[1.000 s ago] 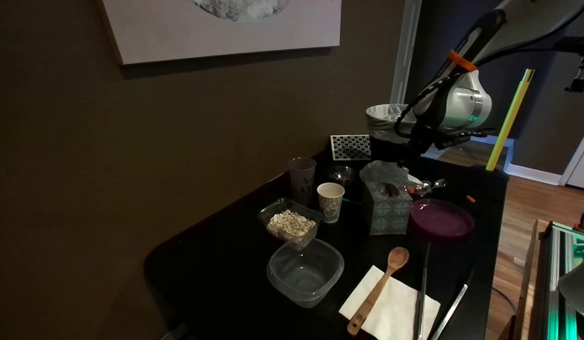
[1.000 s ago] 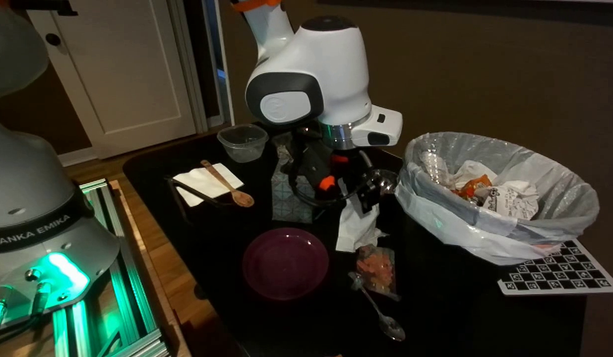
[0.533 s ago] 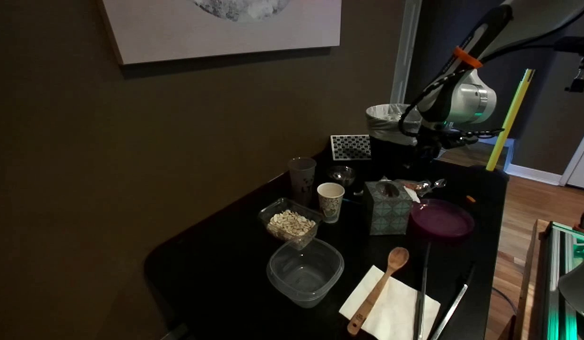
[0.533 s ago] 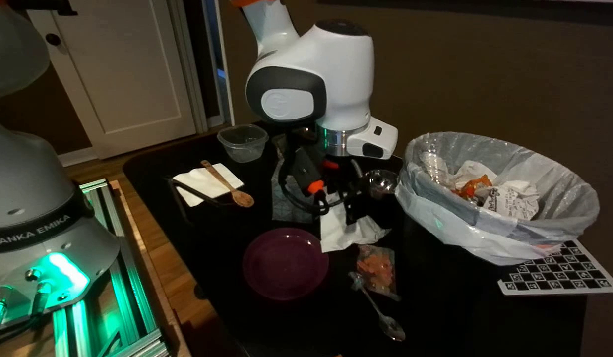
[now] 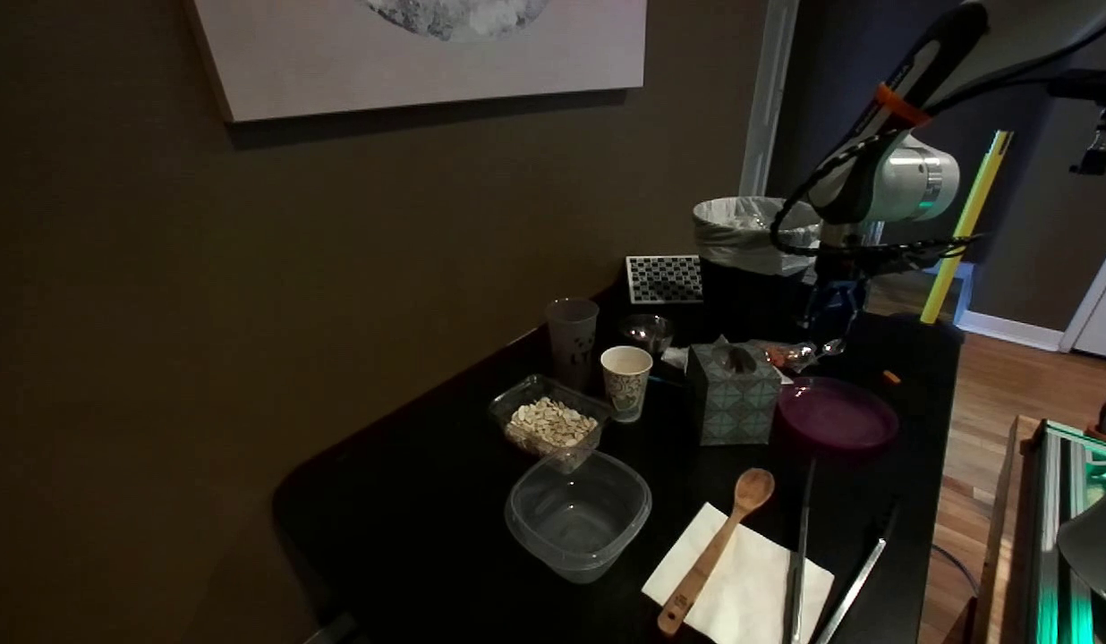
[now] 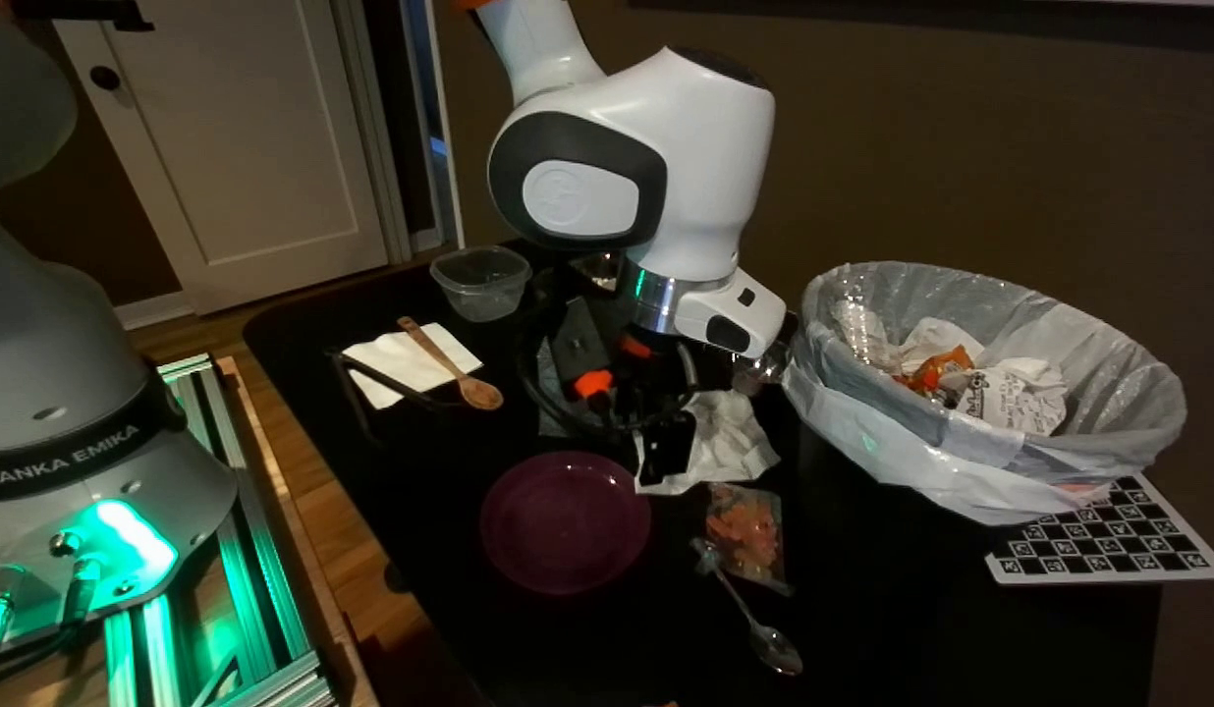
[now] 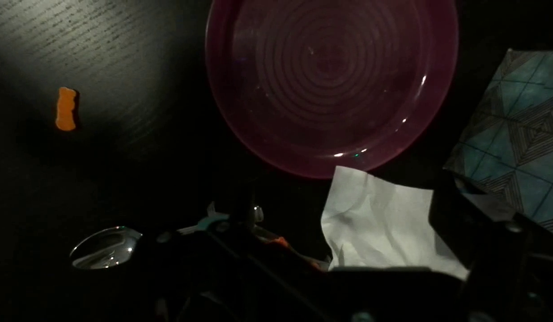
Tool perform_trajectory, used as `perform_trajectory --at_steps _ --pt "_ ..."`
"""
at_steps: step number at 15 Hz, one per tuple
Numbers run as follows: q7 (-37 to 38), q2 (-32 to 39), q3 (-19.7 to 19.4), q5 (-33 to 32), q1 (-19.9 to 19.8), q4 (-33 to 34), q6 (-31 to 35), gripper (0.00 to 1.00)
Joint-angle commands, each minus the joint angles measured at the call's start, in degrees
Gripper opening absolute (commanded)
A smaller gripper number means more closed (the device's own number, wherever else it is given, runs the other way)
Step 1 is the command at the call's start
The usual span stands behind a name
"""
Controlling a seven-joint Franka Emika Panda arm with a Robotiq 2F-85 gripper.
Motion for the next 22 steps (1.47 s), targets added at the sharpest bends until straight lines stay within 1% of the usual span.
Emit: perform_trajectory --at_steps 1,2,4,9,14,18,22 --pt "0.14 -4.52 -2.02 -1.33 3.13 -1.90 -2.93 1.00" --pt "-0.24 -6.04 -2.13 -1.61 3.66 -2.65 -3.48 1.00" --pt "0.17 -9.35 -2.97 -4.14 4.98 -4.15 -4.34 1.00" --pt "-0.59 -17.79 -4.53 -8.49 6.66 -8.09 -4.24 1.00" --pt "0.44 -25.75 -5.32 -11.94 7.24 -11.25 -4.46 1.00" --pt "2.10 -30.85 -5.02 -15.51 6.62 -12.67 -4.65 1.00" --pt "2.22 -35.71 -4.98 -16.17 6.71 -14.19 -4.63 1.00"
